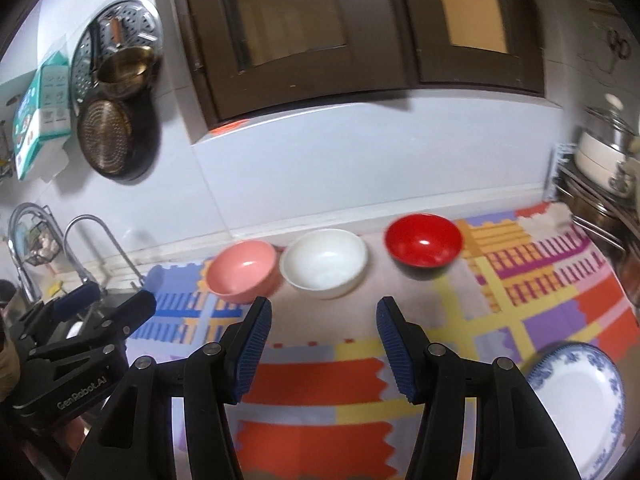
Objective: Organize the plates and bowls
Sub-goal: 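Move both tools to the pink bowl beside the sink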
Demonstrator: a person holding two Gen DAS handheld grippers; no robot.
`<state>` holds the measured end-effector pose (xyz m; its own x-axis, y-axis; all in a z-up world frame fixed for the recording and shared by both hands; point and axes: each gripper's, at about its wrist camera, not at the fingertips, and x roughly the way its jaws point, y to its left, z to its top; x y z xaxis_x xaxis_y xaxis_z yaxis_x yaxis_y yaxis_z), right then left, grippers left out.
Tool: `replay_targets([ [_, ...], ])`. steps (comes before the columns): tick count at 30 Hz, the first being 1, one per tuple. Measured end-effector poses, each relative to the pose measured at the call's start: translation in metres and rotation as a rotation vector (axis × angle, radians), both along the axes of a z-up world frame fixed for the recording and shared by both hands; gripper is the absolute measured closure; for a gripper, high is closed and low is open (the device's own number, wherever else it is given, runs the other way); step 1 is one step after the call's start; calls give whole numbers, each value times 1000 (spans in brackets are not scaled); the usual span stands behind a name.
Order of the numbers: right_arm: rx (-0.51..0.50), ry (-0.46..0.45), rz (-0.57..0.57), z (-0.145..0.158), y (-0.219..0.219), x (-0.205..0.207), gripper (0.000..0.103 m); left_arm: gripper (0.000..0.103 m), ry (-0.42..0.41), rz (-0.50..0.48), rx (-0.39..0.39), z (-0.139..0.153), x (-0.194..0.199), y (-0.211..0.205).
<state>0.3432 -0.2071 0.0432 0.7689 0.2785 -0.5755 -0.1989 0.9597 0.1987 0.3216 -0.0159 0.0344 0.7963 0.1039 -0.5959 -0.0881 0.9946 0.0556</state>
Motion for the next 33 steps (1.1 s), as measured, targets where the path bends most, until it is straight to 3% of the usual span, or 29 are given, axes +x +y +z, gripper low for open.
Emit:
replay_targets([
  [17, -6, 50, 99, -29, 88, 62, 48, 18, 65, 73, 3, -50, 62, 70],
  [28, 13, 166, 142, -74, 124, 116, 65, 19, 125, 65, -9, -91, 104, 93],
  [33, 18, 221, 131, -97, 129, 139, 67, 22, 150, 52, -26, -111, 123, 93],
])
